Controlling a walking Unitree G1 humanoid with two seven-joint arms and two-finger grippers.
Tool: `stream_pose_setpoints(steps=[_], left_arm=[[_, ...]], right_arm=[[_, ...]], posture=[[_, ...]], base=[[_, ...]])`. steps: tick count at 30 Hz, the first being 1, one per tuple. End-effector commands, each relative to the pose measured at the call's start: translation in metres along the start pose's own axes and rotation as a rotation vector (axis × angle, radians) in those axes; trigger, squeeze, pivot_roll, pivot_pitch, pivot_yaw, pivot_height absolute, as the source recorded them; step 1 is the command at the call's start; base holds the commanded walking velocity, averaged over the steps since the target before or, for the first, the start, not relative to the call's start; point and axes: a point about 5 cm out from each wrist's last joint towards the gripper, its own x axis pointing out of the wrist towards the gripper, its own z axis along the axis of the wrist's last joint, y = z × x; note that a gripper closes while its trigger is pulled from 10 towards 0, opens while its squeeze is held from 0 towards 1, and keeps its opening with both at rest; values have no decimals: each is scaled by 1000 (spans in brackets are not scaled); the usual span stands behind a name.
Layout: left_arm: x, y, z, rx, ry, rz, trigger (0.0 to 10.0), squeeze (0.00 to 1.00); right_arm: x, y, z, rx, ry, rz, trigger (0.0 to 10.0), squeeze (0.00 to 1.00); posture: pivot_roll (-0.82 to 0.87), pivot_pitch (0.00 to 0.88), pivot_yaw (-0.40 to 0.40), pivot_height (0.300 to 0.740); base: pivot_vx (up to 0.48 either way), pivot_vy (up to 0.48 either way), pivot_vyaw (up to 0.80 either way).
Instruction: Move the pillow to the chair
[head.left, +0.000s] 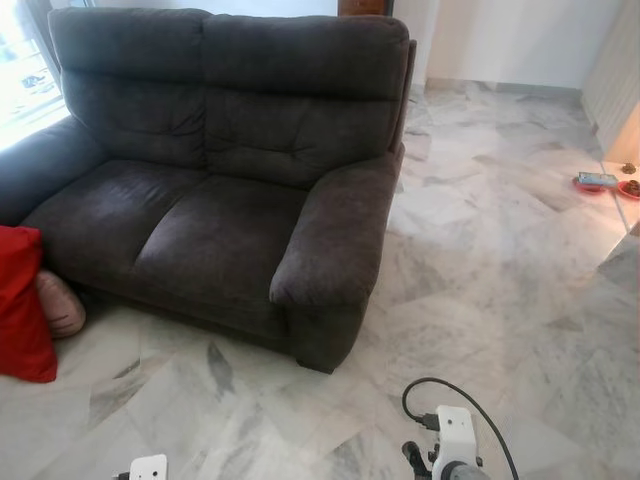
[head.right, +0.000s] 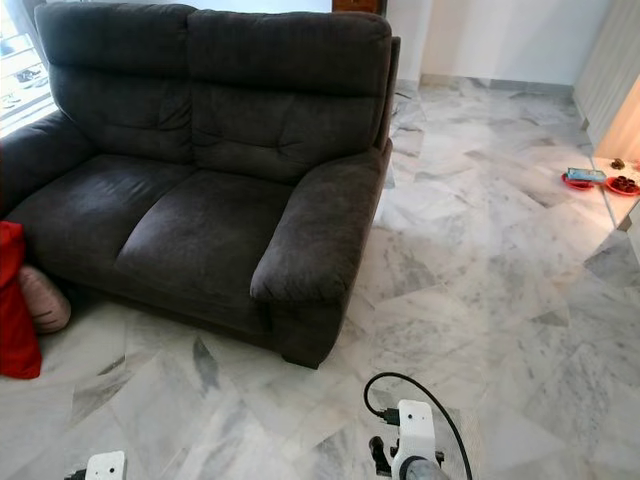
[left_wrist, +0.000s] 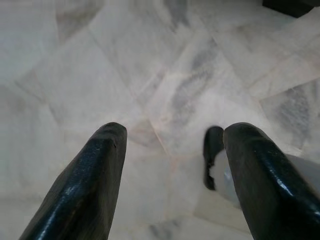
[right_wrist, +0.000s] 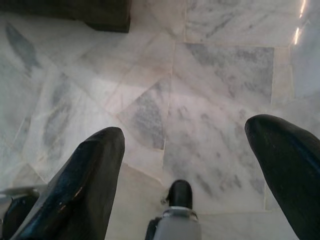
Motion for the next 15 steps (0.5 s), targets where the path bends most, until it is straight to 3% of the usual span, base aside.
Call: stream_pose_setpoints(steps=[1, 11, 15], left_arm=[[1, 3, 2, 33, -4, -7, 10000, 0], [2, -8, 2, -15, 5, -17, 10000, 0], [1, -15, 0, 11, 16, -48, 10000, 0]], right_arm=[[1, 5, 6, 20, -17, 0, 10000, 0], [1, -5, 10, 33, -20, -45, 10000, 0], [0, -13, 9, 27, -26, -66, 10000, 0]], posture=[[-7, 0, 72, 740], [-14, 0, 36, 740], [-71, 0, 56, 740]], base=[[0, 0, 0], [0, 0, 0], [0, 0, 0]])
